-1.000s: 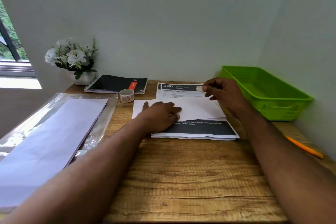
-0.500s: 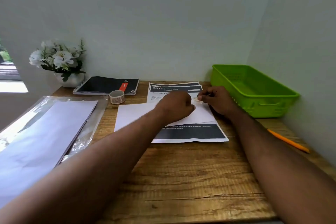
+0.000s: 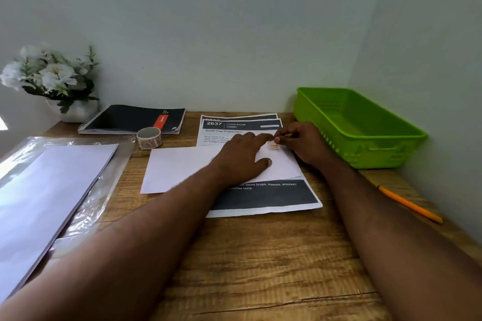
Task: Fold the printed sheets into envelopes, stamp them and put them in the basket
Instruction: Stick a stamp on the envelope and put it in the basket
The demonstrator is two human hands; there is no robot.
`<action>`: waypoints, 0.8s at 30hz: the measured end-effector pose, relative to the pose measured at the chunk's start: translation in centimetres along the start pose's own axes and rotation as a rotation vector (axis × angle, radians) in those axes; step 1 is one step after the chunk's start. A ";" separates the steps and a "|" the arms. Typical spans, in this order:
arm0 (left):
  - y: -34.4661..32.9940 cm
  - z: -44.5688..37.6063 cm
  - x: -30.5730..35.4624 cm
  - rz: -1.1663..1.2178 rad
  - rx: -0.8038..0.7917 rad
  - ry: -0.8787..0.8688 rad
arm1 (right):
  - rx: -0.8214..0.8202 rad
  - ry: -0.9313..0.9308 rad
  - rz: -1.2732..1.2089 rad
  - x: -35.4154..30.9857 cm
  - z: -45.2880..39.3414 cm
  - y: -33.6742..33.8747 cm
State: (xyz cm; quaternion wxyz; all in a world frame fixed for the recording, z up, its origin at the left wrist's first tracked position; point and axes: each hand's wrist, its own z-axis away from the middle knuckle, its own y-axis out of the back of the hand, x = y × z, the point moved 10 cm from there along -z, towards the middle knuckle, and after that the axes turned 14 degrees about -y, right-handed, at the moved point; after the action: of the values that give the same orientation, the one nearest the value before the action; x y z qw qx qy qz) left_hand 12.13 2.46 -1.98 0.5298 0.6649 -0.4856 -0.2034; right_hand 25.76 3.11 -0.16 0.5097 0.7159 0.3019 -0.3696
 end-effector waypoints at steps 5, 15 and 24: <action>-0.6 -0.2 -0.2 -0.077 -0.047 0.000 | 0.004 0.009 0.035 -0.1 0.1 0.0; -0.4 -0.2 0.3 -0.146 -0.082 0.005 | 0.018 -0.014 0.073 -0.1 0.4 0.0; -0.6 -0.2 0.6 -0.150 -0.109 0.003 | 0.057 -0.068 0.150 0.8 -0.1 -0.1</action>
State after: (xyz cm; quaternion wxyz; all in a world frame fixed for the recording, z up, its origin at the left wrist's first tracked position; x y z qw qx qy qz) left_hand 12.79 2.01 -2.34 0.5494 0.6697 -0.4218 -0.2677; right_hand 26.12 3.32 -0.82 0.5252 0.7378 0.2190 -0.3630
